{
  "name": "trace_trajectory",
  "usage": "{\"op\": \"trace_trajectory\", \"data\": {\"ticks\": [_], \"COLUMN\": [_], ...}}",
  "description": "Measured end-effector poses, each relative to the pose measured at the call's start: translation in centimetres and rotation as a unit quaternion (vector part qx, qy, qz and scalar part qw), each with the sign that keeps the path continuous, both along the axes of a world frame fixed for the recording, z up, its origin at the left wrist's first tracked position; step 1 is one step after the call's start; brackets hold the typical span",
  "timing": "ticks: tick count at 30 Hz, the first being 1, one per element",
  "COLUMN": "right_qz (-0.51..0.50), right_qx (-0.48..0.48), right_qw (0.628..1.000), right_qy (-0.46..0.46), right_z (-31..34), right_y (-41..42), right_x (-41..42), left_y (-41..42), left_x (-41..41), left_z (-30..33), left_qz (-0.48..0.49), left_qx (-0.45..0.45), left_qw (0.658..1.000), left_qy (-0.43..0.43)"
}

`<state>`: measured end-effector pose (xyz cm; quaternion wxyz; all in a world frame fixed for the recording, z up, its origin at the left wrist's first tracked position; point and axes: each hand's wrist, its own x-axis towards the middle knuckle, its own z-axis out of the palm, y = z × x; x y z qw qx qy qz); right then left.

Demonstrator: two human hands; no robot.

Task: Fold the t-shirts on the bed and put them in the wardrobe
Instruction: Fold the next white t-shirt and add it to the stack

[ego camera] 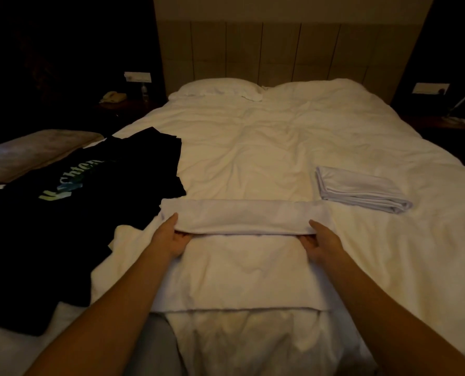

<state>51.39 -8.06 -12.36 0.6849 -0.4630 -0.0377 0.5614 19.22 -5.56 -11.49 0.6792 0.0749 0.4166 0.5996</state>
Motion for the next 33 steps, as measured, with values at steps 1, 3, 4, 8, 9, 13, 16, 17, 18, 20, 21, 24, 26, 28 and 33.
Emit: {"op": "trace_trajectory", "data": {"ticks": [1,3,4,8,9,13,16,17,18,20,21,24,26,28,33], "right_qz": [-0.004,-0.017,-0.015,0.040,0.050,0.096,0.133,0.148,0.164,0.192,0.199,0.192,0.184,0.178,0.152], "right_qx": [-0.011,-0.028,-0.027,-0.052,-0.056,-0.031,-0.017,-0.030,-0.051,-0.073,-0.073,-0.074,-0.072,-0.056,-0.024], "right_qw": [1.000,0.998,0.997,0.988,0.986,0.982,0.970,0.963,0.955,0.942,0.936,0.925,0.922,0.921,0.918], "right_qy": [-0.012,-0.049,-0.069,-0.142,-0.149,-0.157,-0.204,-0.225,-0.240,-0.267,-0.280,-0.320,-0.334,-0.341,-0.366], "right_z": [-0.1,-0.4,-0.3,-0.5,-0.6,0.2,0.8,0.9,1.1,1.0,0.9,0.2,-0.6,-1.1,-0.7], "right_y": [0.3,0.7,0.6,0.3,0.4,0.8,2.1,2.7,3.2,4.3,4.7,5.6,6.0,6.2,5.4], "right_x": [0.7,2.2,2.7,3.9,4.0,4.5,5.5,5.9,6.2,6.7,6.9,7.2,7.5,7.6,7.4], "left_y": [0.4,0.8,0.7,0.2,0.3,2.0,3.5,4.0,4.5,5.3,5.5,6.0,6.1,6.1,5.6], "left_x": [-0.4,-1.5,-2.1,-3.2,-3.3,-4.3,-4.5,-4.5,-4.6,-4.5,-4.5,-4.7,-4.7,-4.8,-4.6], "left_z": [-0.1,-0.7,-0.9,-1.9,-2.0,-1.7,-0.9,-0.6,-0.6,-0.4,-0.3,-1.1,-1.8,-2.5,-2.7], "left_qz": [0.013,0.021,0.017,-0.014,-0.024,-0.053,-0.087,-0.095,-0.103,-0.122,-0.130,-0.125,-0.106,-0.084,-0.060], "left_qx": [-0.005,-0.006,0.005,0.051,0.056,0.059,0.042,0.031,0.020,0.007,0.006,0.034,0.056,0.061,0.079], "left_qw": [1.000,0.998,0.997,0.991,0.990,0.980,0.966,0.961,0.958,0.950,0.946,0.944,0.944,0.943,0.934], "left_qy": [0.018,0.054,0.071,0.121,0.127,0.181,0.238,0.257,0.267,0.288,0.297,0.303,0.308,0.317,0.344]}}
